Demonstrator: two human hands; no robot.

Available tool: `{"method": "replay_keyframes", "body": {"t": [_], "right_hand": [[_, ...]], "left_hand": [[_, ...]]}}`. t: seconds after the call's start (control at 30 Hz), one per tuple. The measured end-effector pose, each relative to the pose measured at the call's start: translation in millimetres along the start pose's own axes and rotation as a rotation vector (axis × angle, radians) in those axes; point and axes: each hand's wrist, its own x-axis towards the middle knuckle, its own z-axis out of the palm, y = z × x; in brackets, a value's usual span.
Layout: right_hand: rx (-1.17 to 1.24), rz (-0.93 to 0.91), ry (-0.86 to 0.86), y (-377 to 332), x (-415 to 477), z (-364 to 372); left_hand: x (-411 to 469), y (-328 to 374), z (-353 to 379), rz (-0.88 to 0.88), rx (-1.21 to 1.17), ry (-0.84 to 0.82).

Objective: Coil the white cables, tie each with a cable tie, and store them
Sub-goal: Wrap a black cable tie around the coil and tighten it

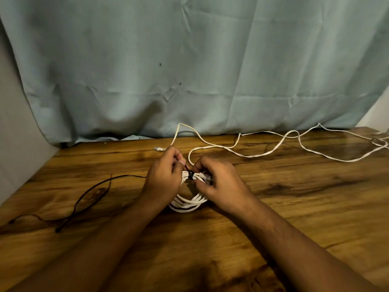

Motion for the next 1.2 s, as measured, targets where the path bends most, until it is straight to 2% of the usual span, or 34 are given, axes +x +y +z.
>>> {"method": "replay_keyframes", "body": {"t": [0.17,0.37,0.5,0.6,0.73,0.8,0.97,1.2], "right_hand": [[-0.054,-0.060,0.045,-8,0,2],[-0.068,-0.081,0.061,-12,1,7],[0.135,0.017,0.108,-7,-2,9],[0.132,0.080,0.107,-1,-2,10],[0.108,0.078,0.111,5,-2,2],[0.089,0.078,0.106,6,-2,2],[0.014,0.067,0.083,2,-1,4],[-0.027,0.069,0.073,2,0,4]], "left_hand": [[1,-1,3,-0.030,-0.010,0.057],[3,-3,6,-0.151,-0.094,0.117],[1,-3,5,-0.107,-0.266,0.119],[-2,-1,5,-0.114,-0.370,0.077],[-4,0,5,-0.249,-0.475,-0.073],[-5,0,6,-0.226,-0.452,-0.077],[-7,1,5,-0.060,-0.224,-0.020],[-4,0,5,0.010,-0.170,-0.045]]}}
